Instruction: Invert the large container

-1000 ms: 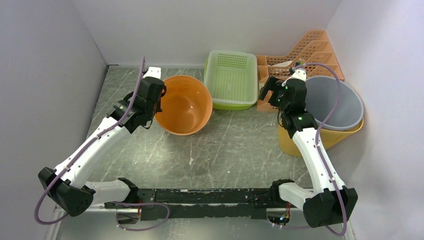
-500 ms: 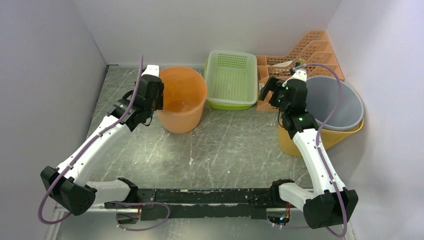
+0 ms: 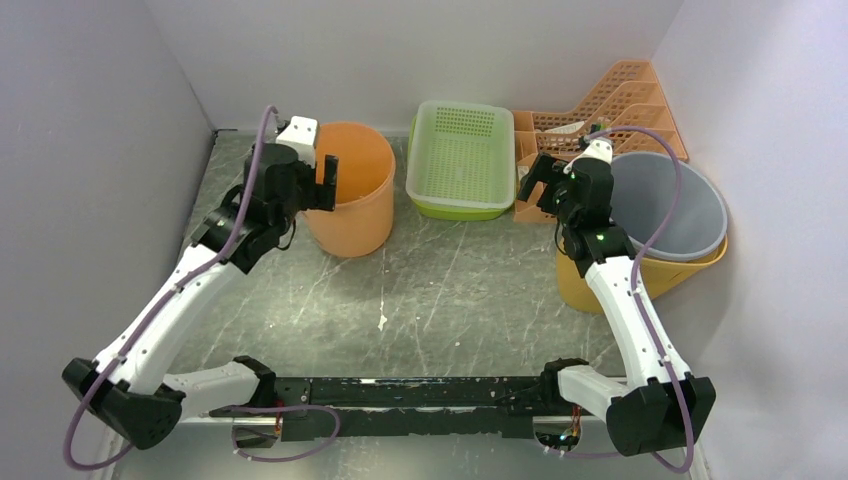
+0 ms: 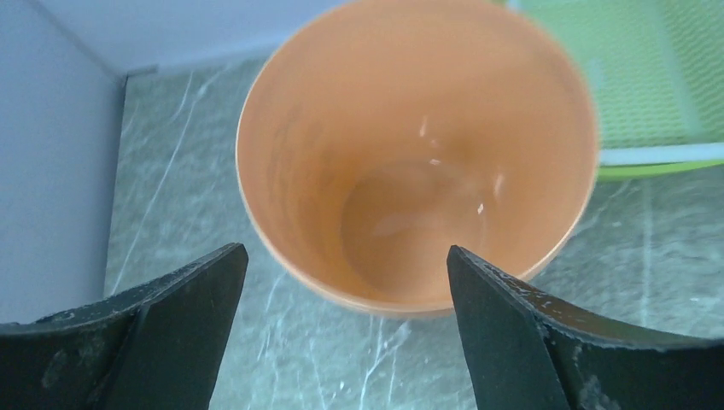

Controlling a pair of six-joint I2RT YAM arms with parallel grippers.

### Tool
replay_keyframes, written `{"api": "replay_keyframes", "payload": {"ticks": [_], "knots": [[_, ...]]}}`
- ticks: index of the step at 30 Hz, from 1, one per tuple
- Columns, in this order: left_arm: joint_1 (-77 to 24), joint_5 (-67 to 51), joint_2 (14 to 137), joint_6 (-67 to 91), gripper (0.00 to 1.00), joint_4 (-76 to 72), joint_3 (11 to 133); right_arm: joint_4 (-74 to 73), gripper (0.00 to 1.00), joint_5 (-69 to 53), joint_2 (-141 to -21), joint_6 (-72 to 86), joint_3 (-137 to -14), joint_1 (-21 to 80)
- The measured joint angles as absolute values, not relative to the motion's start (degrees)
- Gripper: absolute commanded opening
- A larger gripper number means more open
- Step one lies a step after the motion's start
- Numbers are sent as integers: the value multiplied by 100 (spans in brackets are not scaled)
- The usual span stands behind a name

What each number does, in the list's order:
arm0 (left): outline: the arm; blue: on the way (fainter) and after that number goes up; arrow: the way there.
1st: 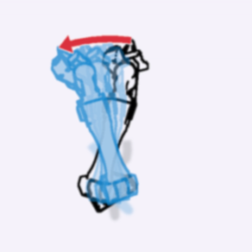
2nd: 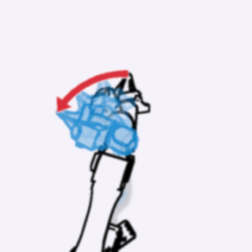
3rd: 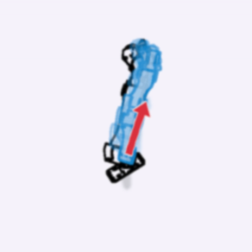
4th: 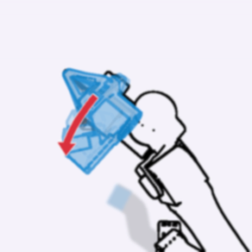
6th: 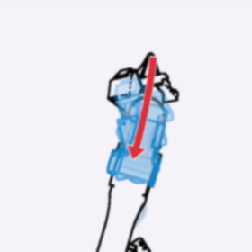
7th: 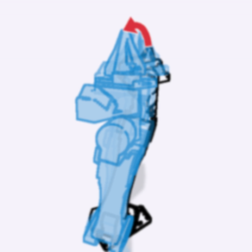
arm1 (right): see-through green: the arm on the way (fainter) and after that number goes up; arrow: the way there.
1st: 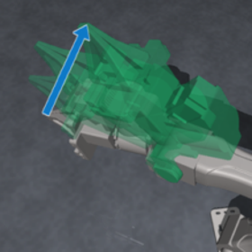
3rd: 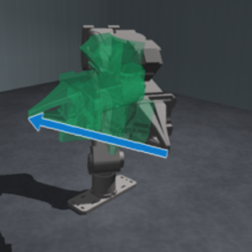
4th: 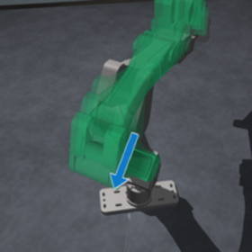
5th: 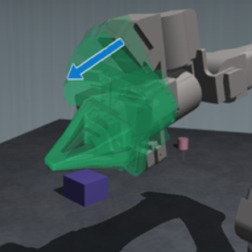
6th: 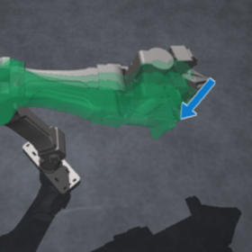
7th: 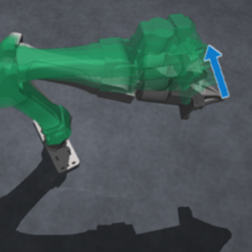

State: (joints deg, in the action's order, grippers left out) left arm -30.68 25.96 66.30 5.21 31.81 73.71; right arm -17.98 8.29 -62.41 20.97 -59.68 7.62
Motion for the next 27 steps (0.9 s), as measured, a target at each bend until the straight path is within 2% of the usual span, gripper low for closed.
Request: {"api": "replay_keyframes", "payload": {"ticks": [7, 13, 18, 27], "knots": [[-3068, 1125, 6340, -172, 88, 2104, 7369, -1787, 95, 810, -6289, 2102, -5935, 762], [-3068, -62, 7607, -480, 83, 1938, 7940, -1785, 95, 812, -6289, 2104, -5933, 762], [-3094, -340, 8471, -631, 84, 2005, 7907, -1739, 95, 832, -6289, 2099, -5874, 766], [-3114, -493, 8536, -777, 83, 2051, 7824, -1649, 95, 849, -6316, 2097, -5647, 773]]}}
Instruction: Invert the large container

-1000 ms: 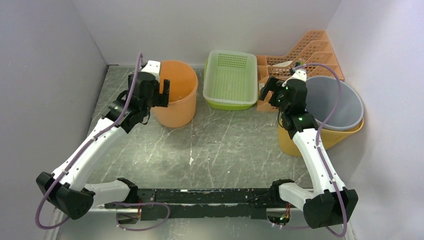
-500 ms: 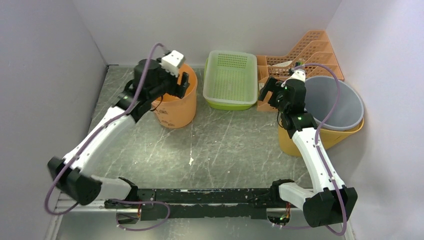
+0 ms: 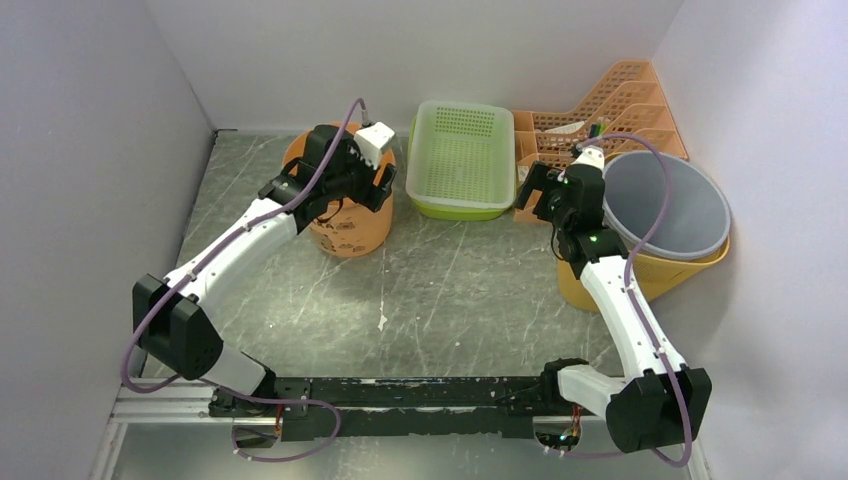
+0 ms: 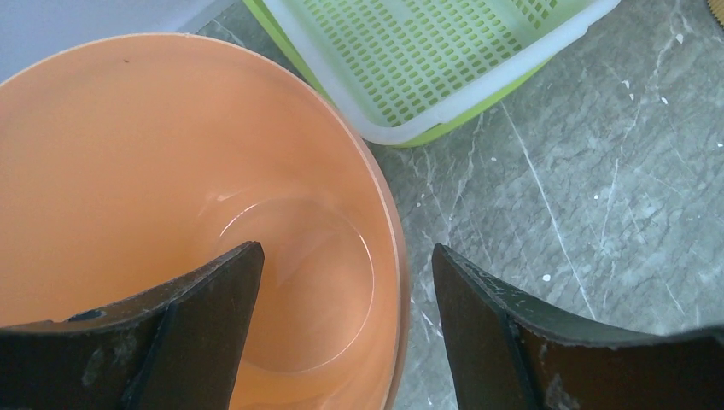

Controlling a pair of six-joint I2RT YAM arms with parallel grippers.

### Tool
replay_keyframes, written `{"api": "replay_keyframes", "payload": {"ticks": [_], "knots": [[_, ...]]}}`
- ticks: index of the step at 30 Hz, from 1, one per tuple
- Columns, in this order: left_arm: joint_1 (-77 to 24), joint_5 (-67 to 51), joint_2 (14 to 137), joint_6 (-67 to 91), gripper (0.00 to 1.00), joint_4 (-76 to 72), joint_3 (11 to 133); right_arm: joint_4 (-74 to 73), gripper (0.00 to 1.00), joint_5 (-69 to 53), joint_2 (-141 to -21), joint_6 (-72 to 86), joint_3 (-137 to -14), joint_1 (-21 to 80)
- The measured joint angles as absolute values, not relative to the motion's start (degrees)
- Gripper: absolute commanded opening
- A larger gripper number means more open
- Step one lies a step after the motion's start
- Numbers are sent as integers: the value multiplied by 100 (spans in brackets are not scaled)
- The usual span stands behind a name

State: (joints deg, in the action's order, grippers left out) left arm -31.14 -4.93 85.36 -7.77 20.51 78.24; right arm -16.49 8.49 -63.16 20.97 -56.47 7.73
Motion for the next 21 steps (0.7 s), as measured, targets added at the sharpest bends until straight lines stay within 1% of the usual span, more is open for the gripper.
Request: {"api": "replay_keyframes", "payload": {"ticks": [4, 8, 12, 14, 16, 17, 19, 21], "knots": [[-3151, -486, 8567, -801, 80, 2086, 7824, -1658, 95, 843, -6379, 2097, -5553, 773], [-3242, -397, 8777, -803, 79, 2099, 7826, -1653, 96, 845, -6386, 2097, -5548, 773], [-3404, -211, 9021, -801, 71, 2169, 7826, -1653, 96, 854, -6386, 2097, -5548, 773], [-3483, -32, 9032, -799, 65, 2171, 7826, -1653, 96, 856, -6386, 2095, -5548, 773], [-3531, 126, 9045, -792, 55, 2193, 7826, -1653, 95, 856, -6386, 2097, -5546, 773], [-3551, 220, 9045, -779, 47, 2202, 7824, -1653, 95, 856, -6386, 2097, -5546, 773], [-3575, 373, 9045, -716, 23, 2222, 7819, -1653, 96, 858, -6386, 2097, -5546, 773], [-3586, 650, 9045, -735, 8, 2228, 7802, -1651, 95, 860, -6386, 2097, -5546, 773]]}}
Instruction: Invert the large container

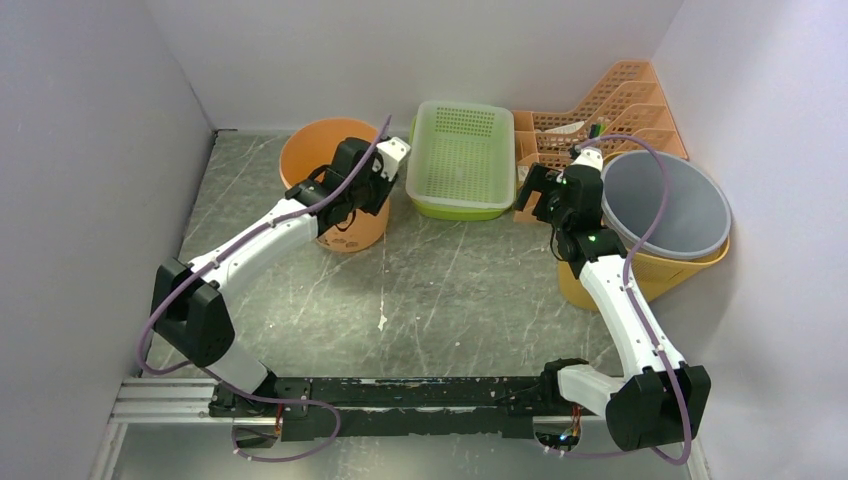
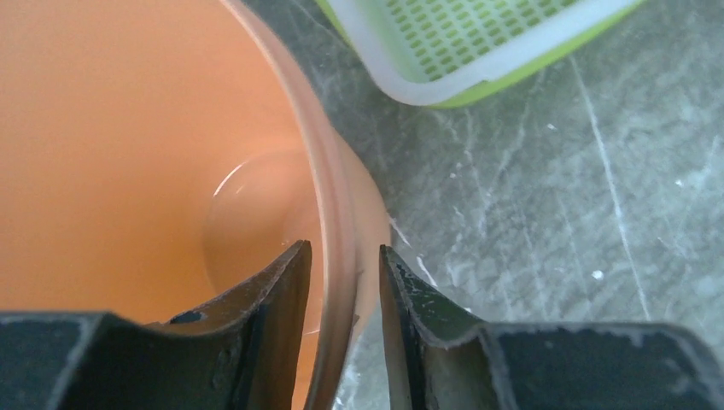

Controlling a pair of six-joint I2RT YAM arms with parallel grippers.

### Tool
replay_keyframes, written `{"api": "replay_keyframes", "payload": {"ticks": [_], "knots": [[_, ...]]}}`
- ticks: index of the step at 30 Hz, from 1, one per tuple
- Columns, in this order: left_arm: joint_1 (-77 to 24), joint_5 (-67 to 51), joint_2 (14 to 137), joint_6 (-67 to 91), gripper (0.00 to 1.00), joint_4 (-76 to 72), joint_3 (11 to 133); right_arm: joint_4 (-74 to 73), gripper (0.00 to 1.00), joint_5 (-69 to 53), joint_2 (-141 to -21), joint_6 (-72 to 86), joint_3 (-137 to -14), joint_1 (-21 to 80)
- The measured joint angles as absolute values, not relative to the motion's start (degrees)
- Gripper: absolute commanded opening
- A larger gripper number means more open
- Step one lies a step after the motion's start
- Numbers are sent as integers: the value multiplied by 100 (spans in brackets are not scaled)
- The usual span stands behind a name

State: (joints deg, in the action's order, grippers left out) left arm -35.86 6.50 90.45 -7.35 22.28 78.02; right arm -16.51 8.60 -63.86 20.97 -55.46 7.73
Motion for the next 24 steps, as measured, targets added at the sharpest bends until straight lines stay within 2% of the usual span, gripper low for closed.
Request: {"api": "replay_keyframes", "payload": {"ticks": [14, 18, 24], "knots": [[-3787, 1728, 8831, -104, 7, 2871, 8088, -1597, 95, 987, -6383, 2097, -5478, 779], [-3806, 1516, 7977, 401, 7, 3046, 8079, -1575, 94, 993, -6383, 2099, -5463, 781], [-3817, 1234, 6486, 950, 7, 2381, 8084, -1549, 94, 998, -6386, 2102, -5419, 784]]}}
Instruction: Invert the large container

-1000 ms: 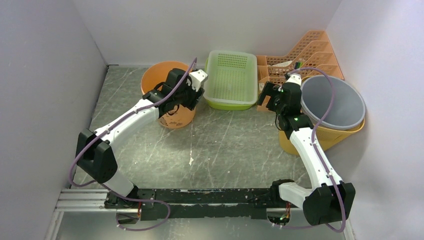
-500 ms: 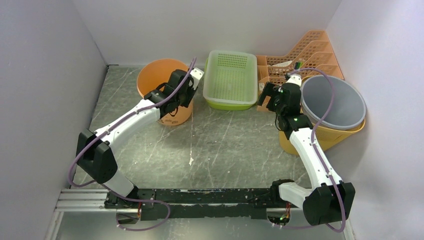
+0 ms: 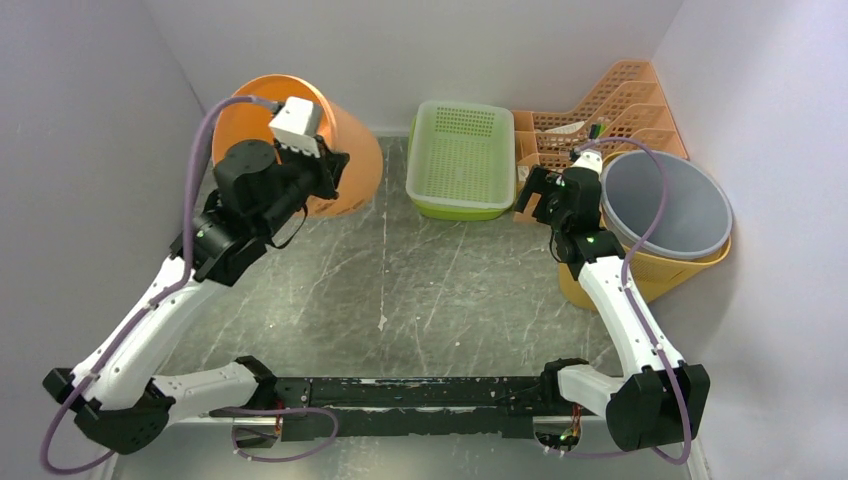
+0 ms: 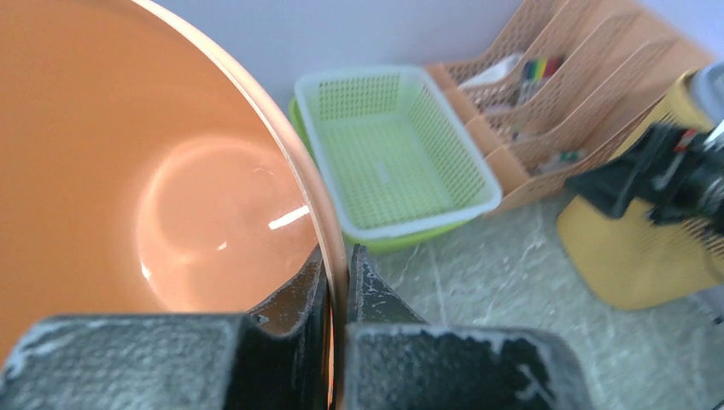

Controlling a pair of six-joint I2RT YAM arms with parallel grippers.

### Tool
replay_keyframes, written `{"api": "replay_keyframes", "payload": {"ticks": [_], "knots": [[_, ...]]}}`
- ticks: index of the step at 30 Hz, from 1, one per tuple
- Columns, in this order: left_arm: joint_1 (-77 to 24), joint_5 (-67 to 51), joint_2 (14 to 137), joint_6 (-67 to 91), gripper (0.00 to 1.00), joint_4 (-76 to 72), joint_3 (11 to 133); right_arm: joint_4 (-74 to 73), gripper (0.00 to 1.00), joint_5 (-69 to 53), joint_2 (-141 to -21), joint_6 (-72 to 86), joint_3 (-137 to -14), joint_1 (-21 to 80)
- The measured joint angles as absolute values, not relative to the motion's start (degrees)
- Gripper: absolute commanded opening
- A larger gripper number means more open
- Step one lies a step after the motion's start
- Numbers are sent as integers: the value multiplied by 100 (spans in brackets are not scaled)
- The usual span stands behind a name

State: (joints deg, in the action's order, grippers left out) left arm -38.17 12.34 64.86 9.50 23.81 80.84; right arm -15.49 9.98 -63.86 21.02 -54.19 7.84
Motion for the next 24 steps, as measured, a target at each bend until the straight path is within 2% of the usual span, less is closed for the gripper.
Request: {"api": "replay_keyframes", "payload": {"ticks": [6, 15, 24], "knots": [[-3806, 834, 6066, 1490, 7, 1697, 7544, -1551, 94, 1052, -6383, 2106, -5419, 784], [-3809, -506, 5865, 2722, 7, 913, 6243, -1549, 94, 1177, -6410, 2165, -5428, 784], [-3649, -2126, 5800, 4698, 7, -1905, 4504, -1544, 95, 1669, -6545, 2368, -5664, 784]]}}
